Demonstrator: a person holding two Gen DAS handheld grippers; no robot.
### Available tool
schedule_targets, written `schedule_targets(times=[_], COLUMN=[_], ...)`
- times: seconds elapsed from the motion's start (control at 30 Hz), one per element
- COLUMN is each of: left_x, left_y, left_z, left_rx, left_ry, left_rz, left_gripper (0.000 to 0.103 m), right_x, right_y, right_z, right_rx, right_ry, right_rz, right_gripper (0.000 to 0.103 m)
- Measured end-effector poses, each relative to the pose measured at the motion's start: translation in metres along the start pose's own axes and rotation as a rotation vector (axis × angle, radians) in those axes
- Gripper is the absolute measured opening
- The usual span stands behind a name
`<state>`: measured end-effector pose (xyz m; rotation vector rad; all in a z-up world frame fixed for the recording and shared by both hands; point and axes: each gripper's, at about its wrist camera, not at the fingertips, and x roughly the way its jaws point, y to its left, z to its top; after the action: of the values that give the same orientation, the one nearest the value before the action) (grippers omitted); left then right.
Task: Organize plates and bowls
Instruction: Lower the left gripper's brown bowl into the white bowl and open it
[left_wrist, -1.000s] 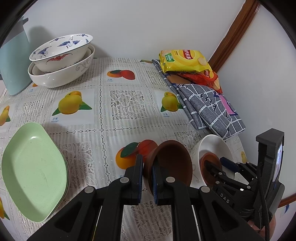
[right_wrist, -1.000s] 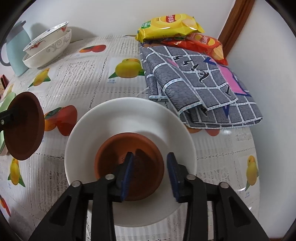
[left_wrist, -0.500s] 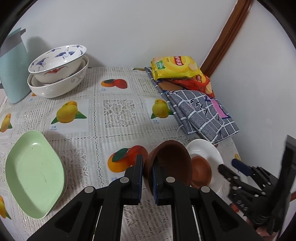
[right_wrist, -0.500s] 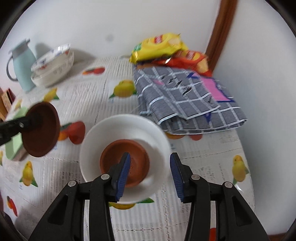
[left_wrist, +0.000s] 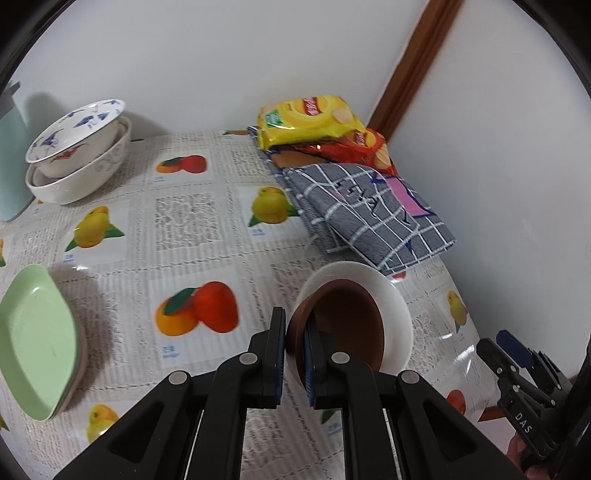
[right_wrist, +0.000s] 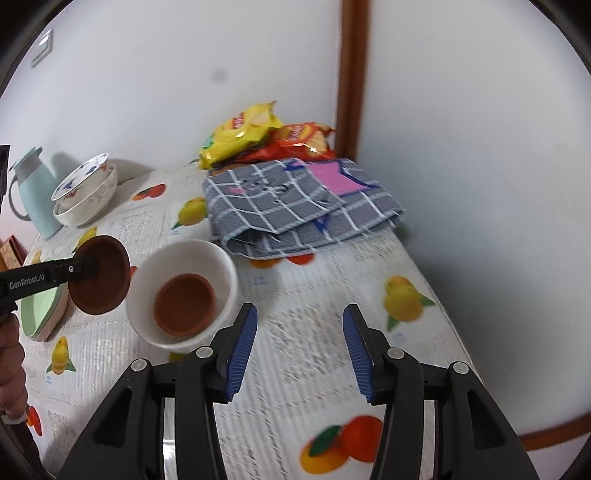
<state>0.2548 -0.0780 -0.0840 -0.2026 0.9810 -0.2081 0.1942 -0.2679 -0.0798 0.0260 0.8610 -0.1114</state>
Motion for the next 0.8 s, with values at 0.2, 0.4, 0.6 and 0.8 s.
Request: schedule_targets(times=[0.2, 0.4, 0.6, 0.8], left_x=[0.016, 0.030, 0.043, 0.054], left_y=[-0.016, -0.023, -0.028, -0.034], left_z=[-0.001, 0.000, 0.000, -0.001], left_rx=[0.020, 0.025, 0.034, 0.053], left_ry=[0.027, 0.045, 0.064, 0.085], left_rz=[0.008, 0.016, 0.023, 0.032], left_gripper=[0.009, 0.009, 0.009, 0.009], right_x=[0.005, 0.009, 0.013, 0.020], right_y=[-0.022, -0.034, -0.043, -0.045], right_z=[-0.019, -0.031, -0.038, -0.042], right_rx=[0.058, 0.071, 0.094, 0.113], right_ry=[0.020, 0.027, 0.033, 0.048], right_rz=[-0.009, -0.019, -0.020, -0.008], right_gripper=[0.048, 0.048, 0.048, 0.048])
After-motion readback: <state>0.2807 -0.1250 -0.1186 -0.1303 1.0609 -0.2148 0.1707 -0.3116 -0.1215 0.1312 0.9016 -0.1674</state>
